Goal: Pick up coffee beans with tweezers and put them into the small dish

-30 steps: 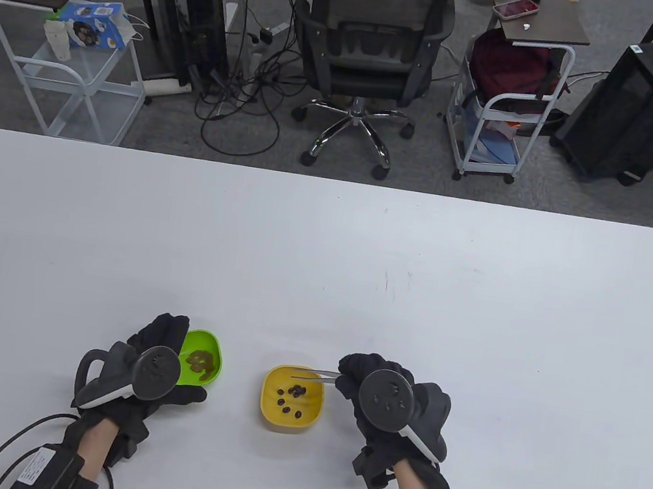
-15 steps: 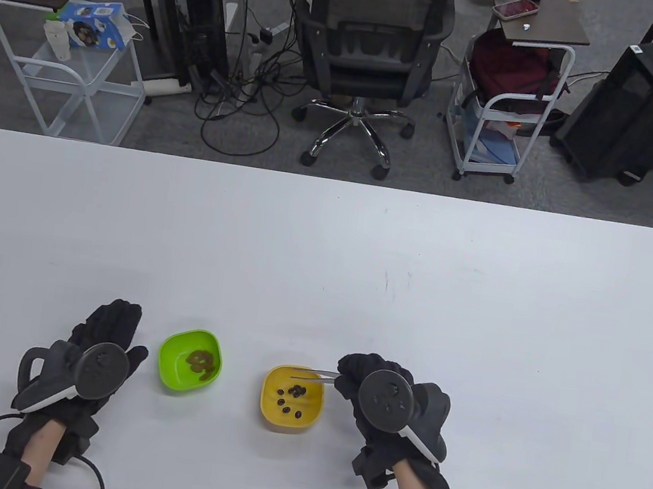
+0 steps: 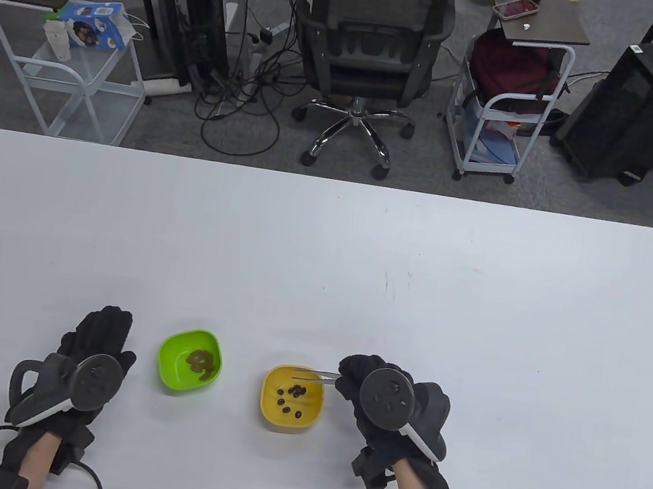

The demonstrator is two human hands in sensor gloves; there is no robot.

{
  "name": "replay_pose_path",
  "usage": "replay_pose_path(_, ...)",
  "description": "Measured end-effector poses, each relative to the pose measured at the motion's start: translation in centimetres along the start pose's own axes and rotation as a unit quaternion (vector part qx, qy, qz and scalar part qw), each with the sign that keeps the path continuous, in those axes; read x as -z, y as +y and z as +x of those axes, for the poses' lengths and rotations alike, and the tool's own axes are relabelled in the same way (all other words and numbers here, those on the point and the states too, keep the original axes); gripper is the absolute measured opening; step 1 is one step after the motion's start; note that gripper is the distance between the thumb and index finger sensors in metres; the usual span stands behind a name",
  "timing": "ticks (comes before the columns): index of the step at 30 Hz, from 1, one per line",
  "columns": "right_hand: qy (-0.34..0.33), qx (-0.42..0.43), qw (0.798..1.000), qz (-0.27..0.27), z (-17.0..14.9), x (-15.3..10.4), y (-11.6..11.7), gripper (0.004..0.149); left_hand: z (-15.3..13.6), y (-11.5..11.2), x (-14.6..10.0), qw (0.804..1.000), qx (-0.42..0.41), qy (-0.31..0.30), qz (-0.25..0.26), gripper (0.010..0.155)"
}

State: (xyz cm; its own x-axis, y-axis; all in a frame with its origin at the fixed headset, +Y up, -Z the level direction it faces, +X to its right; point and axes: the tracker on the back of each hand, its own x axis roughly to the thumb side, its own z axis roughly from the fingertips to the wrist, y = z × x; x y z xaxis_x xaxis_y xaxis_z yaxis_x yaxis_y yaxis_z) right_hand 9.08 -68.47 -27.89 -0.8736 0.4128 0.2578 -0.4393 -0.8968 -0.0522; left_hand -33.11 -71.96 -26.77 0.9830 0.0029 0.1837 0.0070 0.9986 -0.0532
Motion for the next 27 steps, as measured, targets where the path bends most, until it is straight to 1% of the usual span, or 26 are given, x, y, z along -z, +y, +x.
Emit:
replay_pose_path(8,0.013,0.005,1.000,0.000,-0.5,0.2,-0.2,0.043,0.0,0.0,0.1,1.000,-0.003,-0.002,-0.005,0.070)
replay_pose_path(14,0.085,0.017,0.996,-0.033,-3.0,0.4,-1.2,0.043,0.0,0.1,0.1,1.000,-0.004,-0.004,-0.007,0.071)
replay_pose_path(16,0.122,0.010,0.992,-0.031,-4.2,0.5,-1.1,0.044,0.0,0.1,0.1,1.000,-0.007,-0.005,-0.003,0.071)
replay_pose_path(19,0.165,0.005,0.986,-0.018,-6.0,0.7,-0.6,0.044,0.0,0.2,0.0,1.000,-0.007,-0.006,-0.001,0.071)
replay_pose_path(21,0.191,-0.001,0.981,0.006,-7.1,0.8,0.0,0.044,0.0,0.2,0.0,1.000,-0.007,-0.007,-0.001,0.071)
replay_pose_path(23,0.206,-0.010,0.978,0.032,-7.9,0.8,0.5,0.045,0.0,0.2,0.1,1.000,-0.008,-0.007,-0.003,0.071)
replay_pose_path(27,0.216,-0.029,0.975,0.045,-8.4,1.0,1.4,0.045,0.0,0.2,0.1,1.000,-0.012,-0.009,-0.004,0.071)
